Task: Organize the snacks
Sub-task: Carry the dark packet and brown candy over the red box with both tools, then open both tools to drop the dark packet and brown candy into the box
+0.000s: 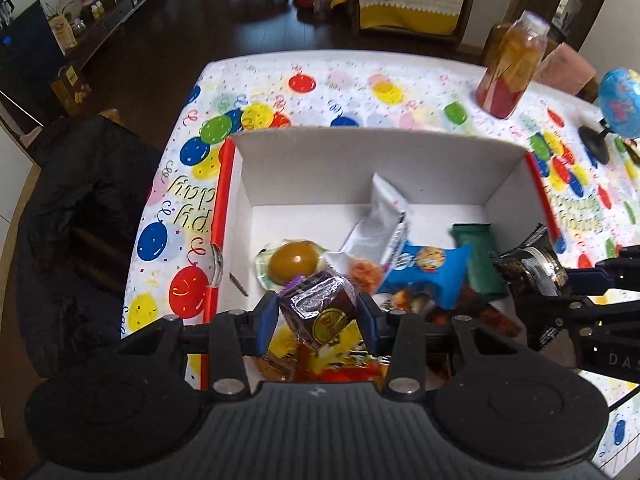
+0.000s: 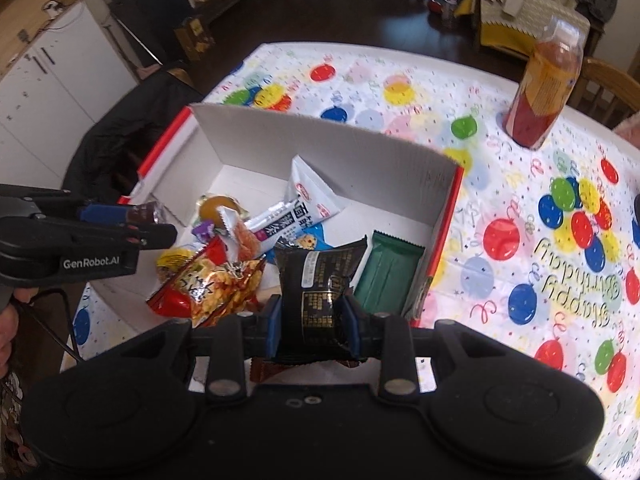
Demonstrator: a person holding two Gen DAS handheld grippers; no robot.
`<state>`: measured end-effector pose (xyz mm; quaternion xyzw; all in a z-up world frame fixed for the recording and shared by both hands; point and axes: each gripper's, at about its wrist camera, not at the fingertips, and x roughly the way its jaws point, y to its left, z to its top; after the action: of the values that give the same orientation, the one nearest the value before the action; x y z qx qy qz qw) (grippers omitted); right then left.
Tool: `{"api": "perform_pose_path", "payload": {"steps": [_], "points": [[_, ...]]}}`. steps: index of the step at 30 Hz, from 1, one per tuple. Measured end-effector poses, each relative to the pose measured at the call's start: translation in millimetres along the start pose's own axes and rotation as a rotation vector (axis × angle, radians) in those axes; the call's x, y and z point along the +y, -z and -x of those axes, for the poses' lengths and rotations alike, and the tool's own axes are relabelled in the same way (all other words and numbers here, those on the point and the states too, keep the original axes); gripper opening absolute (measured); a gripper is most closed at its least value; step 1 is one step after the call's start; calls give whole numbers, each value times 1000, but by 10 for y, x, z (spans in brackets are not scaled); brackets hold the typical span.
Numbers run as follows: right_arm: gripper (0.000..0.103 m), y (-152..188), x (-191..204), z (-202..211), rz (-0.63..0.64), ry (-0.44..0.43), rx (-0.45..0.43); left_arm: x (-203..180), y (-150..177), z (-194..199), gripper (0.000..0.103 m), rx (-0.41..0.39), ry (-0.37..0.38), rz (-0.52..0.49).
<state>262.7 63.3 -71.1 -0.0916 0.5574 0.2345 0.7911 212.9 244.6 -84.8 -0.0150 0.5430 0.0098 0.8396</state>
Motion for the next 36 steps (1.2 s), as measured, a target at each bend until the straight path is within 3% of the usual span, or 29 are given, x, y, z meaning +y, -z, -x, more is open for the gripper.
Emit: {"api": "perform_pose_path", "payload": {"steps": [12,23,28,36], "points": [[31,46,38,-329,-67,26,66,66,-4,-419,42,88,27,-27],[37,128,55,-341,-101,34,78,73,30,-425,42,97,34,-26],[62,180,51,-242,-119,31,57,63,69,-315,59,80,42,-16],[76,276,88,22,-123,21,3,-17,182,-22,61,31,47,-21]]}}
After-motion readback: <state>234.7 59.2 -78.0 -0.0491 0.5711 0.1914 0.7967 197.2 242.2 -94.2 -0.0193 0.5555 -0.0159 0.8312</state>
